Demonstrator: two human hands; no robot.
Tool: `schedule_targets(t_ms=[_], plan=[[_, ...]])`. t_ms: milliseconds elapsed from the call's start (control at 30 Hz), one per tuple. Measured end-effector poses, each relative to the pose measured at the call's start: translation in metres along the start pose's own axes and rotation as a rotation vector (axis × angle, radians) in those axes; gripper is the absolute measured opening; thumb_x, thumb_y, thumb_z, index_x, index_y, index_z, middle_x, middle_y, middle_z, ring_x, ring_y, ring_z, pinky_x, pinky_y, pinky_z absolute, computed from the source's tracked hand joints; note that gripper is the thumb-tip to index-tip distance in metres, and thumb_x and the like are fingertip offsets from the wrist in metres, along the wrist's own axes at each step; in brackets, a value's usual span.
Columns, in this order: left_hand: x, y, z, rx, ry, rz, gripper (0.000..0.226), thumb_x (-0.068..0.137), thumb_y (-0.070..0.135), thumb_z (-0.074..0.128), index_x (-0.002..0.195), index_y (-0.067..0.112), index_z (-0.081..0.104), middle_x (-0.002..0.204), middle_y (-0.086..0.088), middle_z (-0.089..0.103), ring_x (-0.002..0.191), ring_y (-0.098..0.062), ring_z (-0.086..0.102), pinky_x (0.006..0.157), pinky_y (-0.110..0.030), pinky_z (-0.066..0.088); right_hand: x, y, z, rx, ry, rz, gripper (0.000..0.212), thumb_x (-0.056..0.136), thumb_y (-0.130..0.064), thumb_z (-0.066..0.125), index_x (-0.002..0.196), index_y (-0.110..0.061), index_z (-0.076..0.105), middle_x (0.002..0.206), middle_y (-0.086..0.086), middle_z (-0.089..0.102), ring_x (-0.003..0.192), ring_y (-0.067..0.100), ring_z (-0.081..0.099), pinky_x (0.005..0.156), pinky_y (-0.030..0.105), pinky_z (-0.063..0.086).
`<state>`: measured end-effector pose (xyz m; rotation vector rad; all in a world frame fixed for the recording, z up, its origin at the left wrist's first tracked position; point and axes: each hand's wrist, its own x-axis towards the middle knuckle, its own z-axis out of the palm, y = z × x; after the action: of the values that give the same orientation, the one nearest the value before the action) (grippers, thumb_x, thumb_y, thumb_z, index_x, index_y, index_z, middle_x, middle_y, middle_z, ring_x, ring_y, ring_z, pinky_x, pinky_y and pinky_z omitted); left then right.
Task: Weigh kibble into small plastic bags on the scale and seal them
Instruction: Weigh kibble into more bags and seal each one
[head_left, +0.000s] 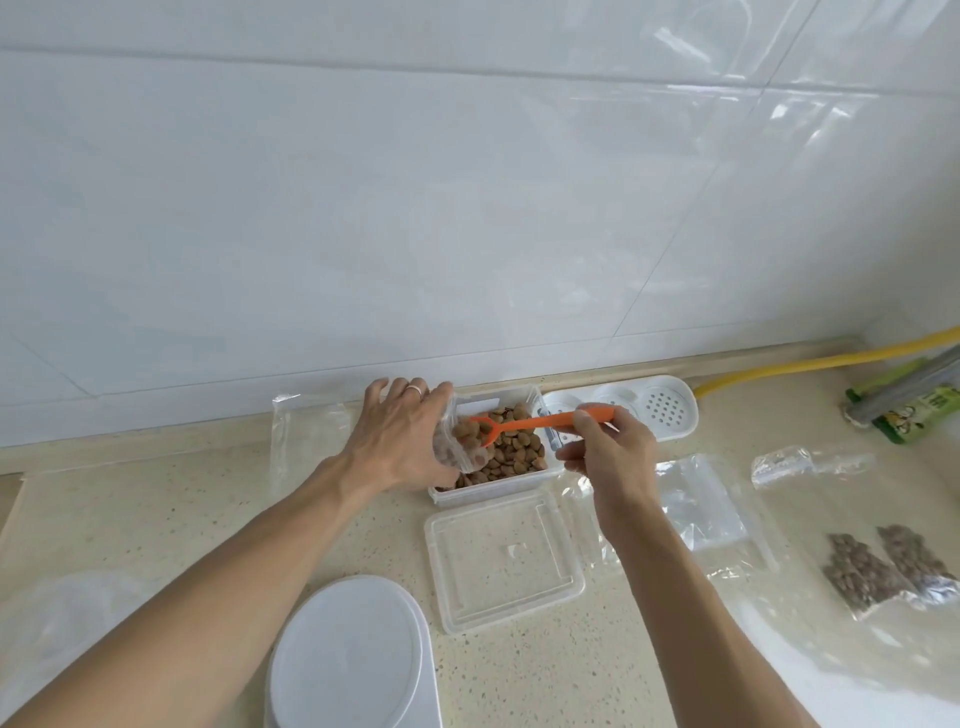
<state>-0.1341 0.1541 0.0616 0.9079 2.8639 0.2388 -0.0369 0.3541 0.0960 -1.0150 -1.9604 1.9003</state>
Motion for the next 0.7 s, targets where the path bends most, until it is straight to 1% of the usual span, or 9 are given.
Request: schedule_targets(t_ms=[67,133,233,367,433,500,567,633,700], plan=[[-0.002,0.003,-0.001,-0.071,0.042,0.059,0.097,0.059,0.062,0.062,0.142,0.022,0.033,0.117,-0.002,0.051,0.119,-0.023,0.043,0.109,-0.039,0.020,-0.005,-0.005,0.008,-0.050,-0.083,-0.058,0.007,0.094,-0.009,0.057,0.096,-0.009,0.063,0.081,0.009,0.075,0.053,0.018,0.063,0.052,0.025,0.050],[-0.006,0.003,-0.001,-0.158,0.068,0.070,0.096,0.060,0.057,0.065,0.144,0.020,0.034,0.114,0.000,0.051,0.115,-0.021,0.043,0.107,-0.036,0.021,-0.007,-0.008,0.012,-0.023,-0.127,-0.063,0.007,0.094,-0.009,0.056,0.096,-0.007,0.063,0.082,0.013,0.074,0.053,0.017,0.061,0.053,0.027,0.051],[-0.011,-0.001,0.002,-0.346,0.101,0.015,0.100,0.060,0.055,0.067,0.146,0.016,0.033,0.108,0.004,0.047,0.109,-0.019,0.045,0.102,-0.034,0.028,-0.006,-0.010,0.013,0.061,-0.159,-0.012,0.009,0.095,-0.007,0.055,0.094,-0.005,0.063,0.087,0.023,0.072,0.053,0.017,0.059,0.054,0.030,0.049],[-0.014,0.000,0.004,-0.548,0.133,-0.051,0.103,0.059,0.055,0.071,0.146,0.017,0.032,0.104,0.006,0.045,0.105,-0.014,0.044,0.097,-0.031,0.030,-0.005,-0.009,0.015,0.157,-0.186,0.065,0.012,0.098,-0.005,0.052,0.091,-0.005,0.062,0.089,0.032,0.067,0.049,0.016,0.054,0.056,0.030,0.045],[-0.014,0.005,0.004,-0.587,0.135,-0.044,0.101,0.060,0.051,0.073,0.146,0.018,0.032,0.098,0.009,0.048,0.103,-0.012,0.043,0.098,-0.033,0.031,-0.007,-0.007,0.020,0.159,-0.214,0.070,0.014,0.098,-0.005,0.051,0.090,-0.005,0.062,0.085,0.028,0.066,0.048,0.015,0.053,0.058,0.031,0.044],[-0.013,0.009,0.005,-0.571,0.130,-0.027,0.101,0.060,0.051,0.072,0.146,0.018,0.032,0.099,0.010,0.047,0.103,-0.011,0.043,0.100,-0.034,0.031,-0.010,-0.007,0.025,0.125,-0.246,0.031,0.012,0.097,-0.006,0.053,0.091,-0.005,0.063,0.076,0.017,0.069,0.048,0.016,0.054,0.058,0.032,0.045],[-0.012,0.008,0.006,-0.557,0.134,-0.041,0.100,0.060,0.053,0.072,0.145,0.021,0.032,0.105,0.009,0.044,0.105,-0.013,0.044,0.102,-0.035,0.032,-0.013,-0.010,0.028,0.059,-0.278,-0.060,0.008,0.097,-0.007,0.055,0.094,-0.005,0.063,0.065,0.009,0.066,0.049,0.017,0.055,0.056,0.032,0.045],[-0.012,0.002,0.008,-0.558,0.143,-0.085,0.100,0.059,0.052,0.073,0.144,0.024,0.031,0.109,0.008,0.046,0.108,-0.014,0.045,0.103,-0.037,0.034,-0.014,-0.017,0.028,-0.010,-0.298,-0.166,0.006,0.097,-0.008,0.057,0.096,-0.006,0.063,0.068,0.014,0.066,0.049,0.019,0.056,0.054,0.033,0.045],[-0.014,-0.006,0.010,-0.577,0.159,-0.128,0.099,0.057,0.053,0.072,0.143,0.026,0.031,0.112,0.006,0.047,0.108,-0.014,0.044,0.100,-0.041,0.041,-0.014,-0.026,0.026,-0.062,-0.313,-0.258,0.006,0.097,-0.007,0.057,0.096,-0.008,0.063,0.078,0.020,0.068,0.050,0.020,0.057,0.053,0.036,0.045]])
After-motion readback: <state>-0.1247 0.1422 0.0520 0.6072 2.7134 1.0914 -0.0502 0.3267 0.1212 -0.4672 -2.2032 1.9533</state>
